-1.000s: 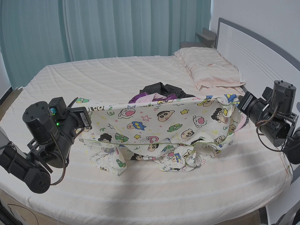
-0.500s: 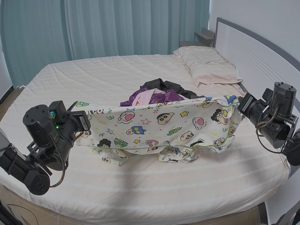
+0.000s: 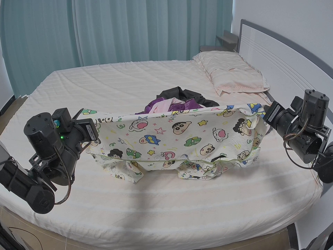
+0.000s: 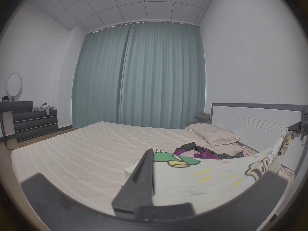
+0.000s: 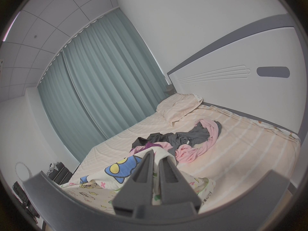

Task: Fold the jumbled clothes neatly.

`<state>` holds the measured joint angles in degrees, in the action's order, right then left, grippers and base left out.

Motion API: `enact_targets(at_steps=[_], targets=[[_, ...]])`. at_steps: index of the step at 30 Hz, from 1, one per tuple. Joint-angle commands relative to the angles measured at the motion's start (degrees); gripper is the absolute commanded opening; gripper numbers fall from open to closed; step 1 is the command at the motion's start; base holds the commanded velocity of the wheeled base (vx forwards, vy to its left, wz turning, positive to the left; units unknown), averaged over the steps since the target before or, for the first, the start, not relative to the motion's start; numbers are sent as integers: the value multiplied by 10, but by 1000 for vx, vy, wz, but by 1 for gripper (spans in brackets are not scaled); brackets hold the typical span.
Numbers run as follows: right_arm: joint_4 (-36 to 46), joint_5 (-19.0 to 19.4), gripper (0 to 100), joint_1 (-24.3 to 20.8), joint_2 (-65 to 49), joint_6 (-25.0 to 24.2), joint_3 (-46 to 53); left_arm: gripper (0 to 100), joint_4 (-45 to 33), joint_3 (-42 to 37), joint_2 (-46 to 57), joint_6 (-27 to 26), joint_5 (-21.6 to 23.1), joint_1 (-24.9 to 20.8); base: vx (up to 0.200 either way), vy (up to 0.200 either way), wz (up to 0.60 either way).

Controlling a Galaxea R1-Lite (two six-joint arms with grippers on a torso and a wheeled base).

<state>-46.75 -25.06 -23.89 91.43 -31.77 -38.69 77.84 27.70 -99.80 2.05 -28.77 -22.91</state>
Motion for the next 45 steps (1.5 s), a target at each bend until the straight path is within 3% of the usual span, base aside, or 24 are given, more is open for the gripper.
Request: enact_targets(at_steps=[1, 45], targets=[[-7, 0, 0, 0, 1, 0, -3, 0, 0, 1, 2, 0, -1, 4, 0, 200, 0], [-19, -2, 0, -9, -3, 8, -43, 0, -1, -3, 53, -12, -10, 3, 0, 200, 0]])
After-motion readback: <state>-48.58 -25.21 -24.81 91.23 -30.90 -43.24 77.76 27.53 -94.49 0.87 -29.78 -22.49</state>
